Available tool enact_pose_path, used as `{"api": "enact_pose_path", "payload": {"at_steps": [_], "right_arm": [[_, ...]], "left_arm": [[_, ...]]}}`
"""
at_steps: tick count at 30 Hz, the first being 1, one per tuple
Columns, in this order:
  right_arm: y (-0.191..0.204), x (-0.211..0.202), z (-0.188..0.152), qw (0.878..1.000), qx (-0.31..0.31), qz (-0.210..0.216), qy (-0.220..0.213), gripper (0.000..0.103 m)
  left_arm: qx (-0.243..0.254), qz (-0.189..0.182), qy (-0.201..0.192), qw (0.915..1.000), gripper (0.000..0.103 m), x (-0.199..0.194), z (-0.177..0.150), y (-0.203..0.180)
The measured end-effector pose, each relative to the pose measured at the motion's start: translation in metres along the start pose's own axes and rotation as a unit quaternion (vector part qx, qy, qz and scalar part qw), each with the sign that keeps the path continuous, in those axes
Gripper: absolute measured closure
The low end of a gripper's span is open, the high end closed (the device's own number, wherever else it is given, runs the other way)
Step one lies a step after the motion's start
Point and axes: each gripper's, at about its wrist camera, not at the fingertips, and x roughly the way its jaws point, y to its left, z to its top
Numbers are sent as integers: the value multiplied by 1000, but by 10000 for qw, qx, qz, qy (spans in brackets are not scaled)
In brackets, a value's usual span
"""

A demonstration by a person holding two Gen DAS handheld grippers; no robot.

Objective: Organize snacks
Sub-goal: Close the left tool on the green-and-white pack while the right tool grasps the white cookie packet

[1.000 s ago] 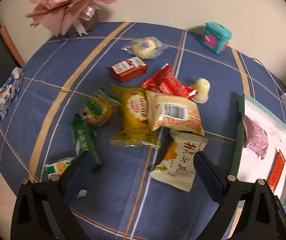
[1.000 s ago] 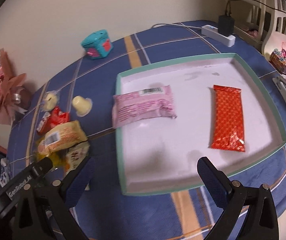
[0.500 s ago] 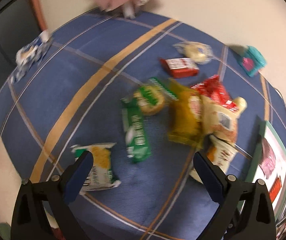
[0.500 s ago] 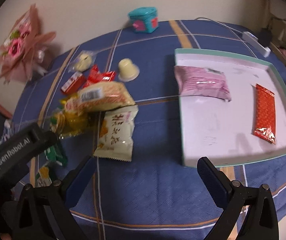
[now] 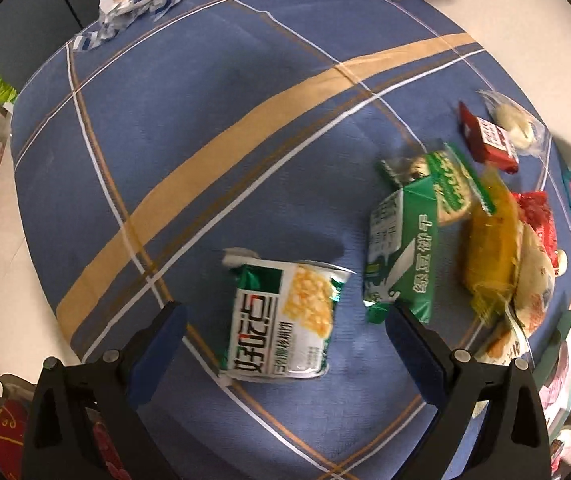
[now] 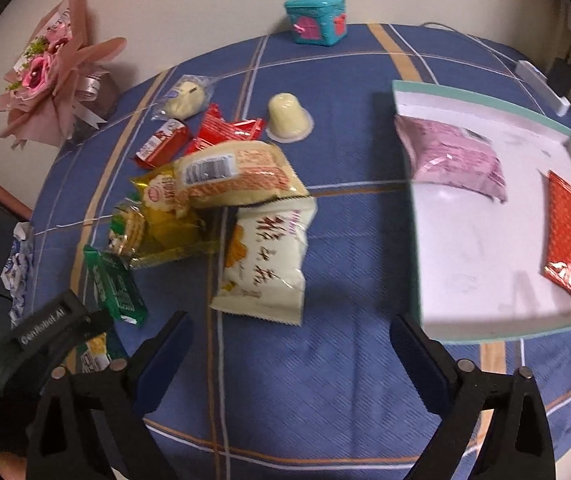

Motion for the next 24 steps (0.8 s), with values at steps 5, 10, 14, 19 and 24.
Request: {"api": "enact_pose_path", "payload": {"at_steps": [5,10,14,19,24], "right_arm": [[9,8,7,9998,-171,5,33,14],[12,19,12,9998,-163,-50,136,18],[11,23,12,9997,-121,-51,216,18],[10,27,15,9997,-86,-35,222,18],[10,31,19,9997,-119,-30,221,20]], "left_arm": [[-133,-162,17,9998,5,1,0,13],[-218,-128,33,9997,17,3,2,24],[-242,-147,201,9994,21,14,1,28],[49,-134,292,9995,44,23,-2,14],[214,-27,218,9995,48,24,-3,2]]}}
